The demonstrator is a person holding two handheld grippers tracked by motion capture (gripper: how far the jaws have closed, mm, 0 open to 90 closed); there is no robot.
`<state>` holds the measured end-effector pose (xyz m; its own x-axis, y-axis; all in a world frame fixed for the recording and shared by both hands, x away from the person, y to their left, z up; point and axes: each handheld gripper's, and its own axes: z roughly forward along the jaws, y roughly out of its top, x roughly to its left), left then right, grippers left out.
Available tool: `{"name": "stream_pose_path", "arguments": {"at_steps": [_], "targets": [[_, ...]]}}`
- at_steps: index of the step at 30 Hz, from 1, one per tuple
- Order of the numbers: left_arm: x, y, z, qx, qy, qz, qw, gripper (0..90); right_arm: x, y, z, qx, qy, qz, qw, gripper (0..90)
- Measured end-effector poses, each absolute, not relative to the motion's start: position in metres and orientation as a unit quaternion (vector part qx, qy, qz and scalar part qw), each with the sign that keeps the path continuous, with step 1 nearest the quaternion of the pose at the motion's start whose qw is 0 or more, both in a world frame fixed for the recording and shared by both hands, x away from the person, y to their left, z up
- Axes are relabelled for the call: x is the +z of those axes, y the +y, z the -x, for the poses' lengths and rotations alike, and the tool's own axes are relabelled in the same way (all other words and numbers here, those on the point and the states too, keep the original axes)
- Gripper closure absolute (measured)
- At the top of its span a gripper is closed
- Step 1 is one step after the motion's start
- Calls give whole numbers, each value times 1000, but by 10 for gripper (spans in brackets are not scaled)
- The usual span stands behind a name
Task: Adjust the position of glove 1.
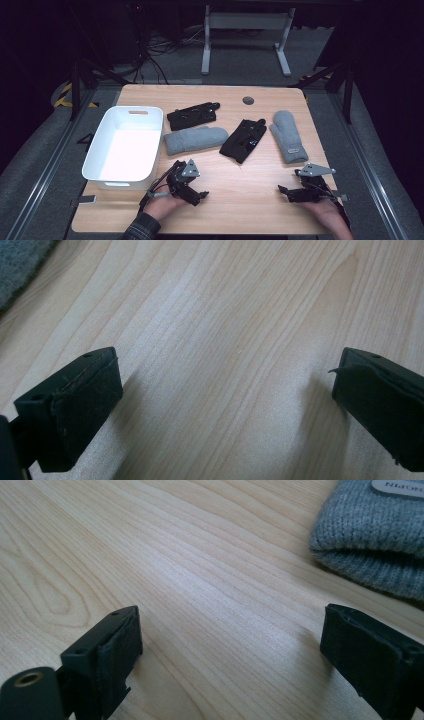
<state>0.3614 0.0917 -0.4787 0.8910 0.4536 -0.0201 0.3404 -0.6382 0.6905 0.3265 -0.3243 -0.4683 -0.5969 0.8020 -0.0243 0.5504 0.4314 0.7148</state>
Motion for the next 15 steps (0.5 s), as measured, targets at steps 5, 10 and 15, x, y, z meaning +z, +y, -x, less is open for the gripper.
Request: {"name": "stream_pose_path", "arguments": {"at_steps": [5,10,15], "targets": [[-479,91,-361,79,222,-901,363,2,-462,-326,-326,341,826,-409,184,134],[-479,91,-361,79,223,-901,363,1,-446,-329,-322,350,821,-408,194,187],[-479,91,-361,79,223,-901,363,1,-434,-331,-327,367,812,-410,193,277]]}}
